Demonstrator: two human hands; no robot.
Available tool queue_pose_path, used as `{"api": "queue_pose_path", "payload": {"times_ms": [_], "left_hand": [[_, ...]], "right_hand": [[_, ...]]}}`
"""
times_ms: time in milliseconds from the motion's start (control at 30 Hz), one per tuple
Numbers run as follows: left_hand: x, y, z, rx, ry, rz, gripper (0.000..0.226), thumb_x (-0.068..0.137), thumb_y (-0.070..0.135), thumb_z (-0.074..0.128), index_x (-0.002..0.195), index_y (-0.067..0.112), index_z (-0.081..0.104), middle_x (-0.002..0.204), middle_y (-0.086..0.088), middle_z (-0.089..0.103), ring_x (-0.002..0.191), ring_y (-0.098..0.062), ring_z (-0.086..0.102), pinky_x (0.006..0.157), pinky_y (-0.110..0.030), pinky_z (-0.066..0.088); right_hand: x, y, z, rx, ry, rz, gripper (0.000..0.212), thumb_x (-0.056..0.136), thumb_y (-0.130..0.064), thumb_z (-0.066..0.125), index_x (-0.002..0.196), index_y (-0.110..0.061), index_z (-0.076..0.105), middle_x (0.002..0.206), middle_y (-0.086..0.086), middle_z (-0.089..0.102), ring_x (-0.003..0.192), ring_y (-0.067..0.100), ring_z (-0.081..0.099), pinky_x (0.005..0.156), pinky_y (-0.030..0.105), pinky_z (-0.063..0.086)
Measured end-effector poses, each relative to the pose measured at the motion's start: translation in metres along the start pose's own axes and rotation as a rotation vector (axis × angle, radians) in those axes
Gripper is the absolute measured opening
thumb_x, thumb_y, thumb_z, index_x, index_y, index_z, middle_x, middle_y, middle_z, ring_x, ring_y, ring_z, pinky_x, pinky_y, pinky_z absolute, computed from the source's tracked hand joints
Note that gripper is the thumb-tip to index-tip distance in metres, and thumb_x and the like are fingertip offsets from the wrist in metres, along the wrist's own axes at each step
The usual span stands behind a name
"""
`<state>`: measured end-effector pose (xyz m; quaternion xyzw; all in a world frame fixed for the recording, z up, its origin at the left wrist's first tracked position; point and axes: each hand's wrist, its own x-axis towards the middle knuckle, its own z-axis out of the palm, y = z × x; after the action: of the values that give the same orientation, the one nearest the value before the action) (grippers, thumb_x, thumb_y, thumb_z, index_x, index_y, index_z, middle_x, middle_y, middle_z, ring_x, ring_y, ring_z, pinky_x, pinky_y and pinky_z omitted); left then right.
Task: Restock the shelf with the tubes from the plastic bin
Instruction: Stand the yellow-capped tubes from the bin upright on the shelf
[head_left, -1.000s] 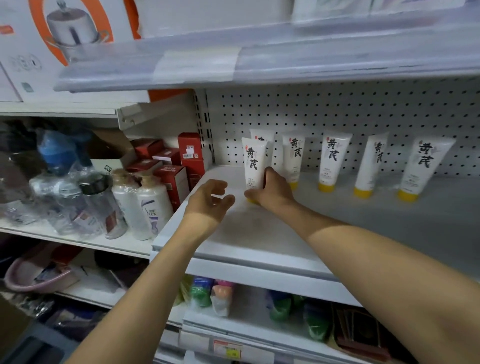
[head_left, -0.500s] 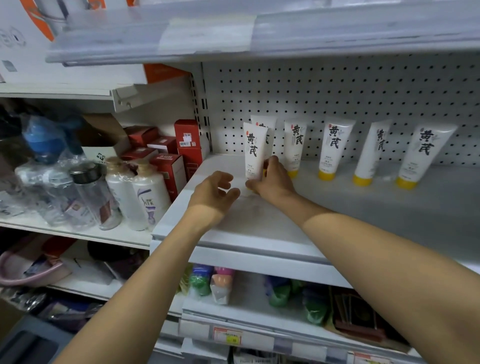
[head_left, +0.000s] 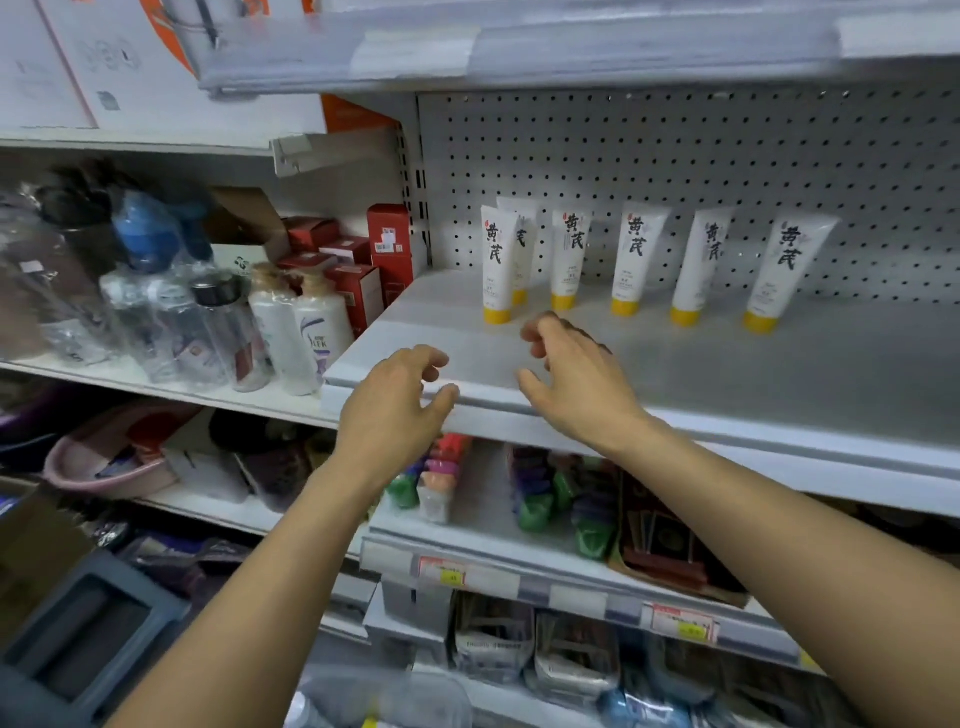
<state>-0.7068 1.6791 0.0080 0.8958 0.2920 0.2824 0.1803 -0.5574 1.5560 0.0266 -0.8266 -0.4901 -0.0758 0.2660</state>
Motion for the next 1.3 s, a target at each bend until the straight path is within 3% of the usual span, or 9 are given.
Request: {"api": "queue_pose_path", "payload": {"times_ms": [200,333,467,633,733,867,1033,1133,1300], "left_hand": [[-0.084,-0.003,0.001,0.093,-0.056,-0.042,0.036,0.089,0.037,0.06,0.123,0.025,0.057,0.112,0.007,0.063,0.103,-0.015,0.059,0.084,-0.036,0.05],[-0.147,-0.027,0.005,0.121,-0.175,-0.103,0.038,0.09,0.039,0.059,0.125,0.024,0.054,0.112,0.006,0.062,0.098,-0.016,0.059,0.08,-0.036,0.051],[-0.196,-0.058,0.003,0.127,-0.252,-0.24,0.037,0.09,0.037,0.06,0.124,0.023,0.055,0.107,0.008,0.062,0.09,-0.013,0.059,0.077,-0.033,0.05],[-0.245,-0.111,0.021,0.045,-0.41,-0.408,0.036,0.091,0.031,0.06,0.124,0.018,0.055,0.107,0.003,0.062,0.092,-0.014,0.058,0.073,-0.026,0.043],[-0.278,-0.156,0.043,-0.019,-0.529,-0.562,0.035,0.09,0.032,0.061,0.121,0.018,0.055,0.106,0.001,0.064,0.095,-0.019,0.062,0.08,-0.028,0.047],[-0.321,-0.214,0.082,-0.029,-0.642,-0.701,0.031,0.088,0.039,0.062,0.114,0.023,0.059,0.103,0.004,0.067,0.097,-0.02,0.064,0.086,-0.031,0.048],[-0.352,-0.269,0.137,0.174,-0.924,-0.539,0.049,0.091,0.035,0.058,0.135,0.016,0.047,0.13,-0.01,0.051,0.12,-0.026,0.052,0.099,-0.033,0.041],[-0.362,-0.297,0.169,0.269,-0.913,-0.464,0.055,0.09,0.033,0.056,0.139,0.013,0.039,0.132,-0.013,0.044,0.123,-0.031,0.047,0.099,-0.04,0.042],[-0.37,-0.315,0.217,0.359,-0.86,-0.431,0.052,0.091,0.032,0.052,0.137,0.012,0.037,0.134,-0.011,0.043,0.122,-0.029,0.046,0.085,-0.04,0.045]], "right_hand": [[-0.076,-0.013,0.005,-0.019,-0.003,-0.178,0.034,0.089,-0.026,0.055,0.121,-0.018,0.049,0.118,0.001,0.058,0.108,0.024,0.052,0.085,0.036,0.042],[-0.122,-0.025,0.035,-0.038,-0.136,-0.195,0.03,0.088,-0.03,0.054,0.116,-0.018,0.051,0.11,0.002,0.058,0.103,0.026,0.054,0.081,0.041,0.047],[-0.159,-0.038,0.072,0.013,-0.359,-0.16,0.03,0.091,-0.031,0.054,0.118,-0.019,0.05,0.115,0.003,0.057,0.106,0.027,0.054,0.079,0.038,0.046],[-0.195,-0.057,0.138,0.063,-0.605,-0.081,0.017,0.087,-0.03,0.055,0.1,-0.021,0.049,0.11,0.006,0.062,0.102,0.03,0.058,0.072,0.035,0.046],[-0.214,-0.07,0.19,0.127,-0.739,-0.001,0.023,0.089,-0.03,0.056,0.108,-0.018,0.054,0.108,0.006,0.063,0.101,0.029,0.06,0.078,0.037,0.05],[-0.257,-0.081,0.261,0.2,-0.917,0.158,0.024,0.091,-0.027,0.055,0.113,-0.016,0.055,0.112,0.001,0.062,0.105,0.024,0.057,0.072,0.028,0.038],[-0.3,-0.071,0.342,0.198,-1.059,0.375,0.027,0.09,-0.027,0.056,0.114,-0.014,0.055,0.119,0.007,0.06,0.108,0.027,0.056,0.081,0.031,0.042],[-0.314,-0.062,0.388,0.171,-1.093,0.47,0.031,0.091,-0.025,0.055,0.119,-0.011,0.052,0.126,0.012,0.055,0.112,0.03,0.054,0.083,0.03,0.042],[-0.328,-0.054,0.455,0.136,-1.103,0.606,0.039,0.091,-0.024,0.055,0.125,-0.006,0.045,0.13,0.014,0.051,0.118,0.032,0.052,0.088,0.032,0.043]]}}
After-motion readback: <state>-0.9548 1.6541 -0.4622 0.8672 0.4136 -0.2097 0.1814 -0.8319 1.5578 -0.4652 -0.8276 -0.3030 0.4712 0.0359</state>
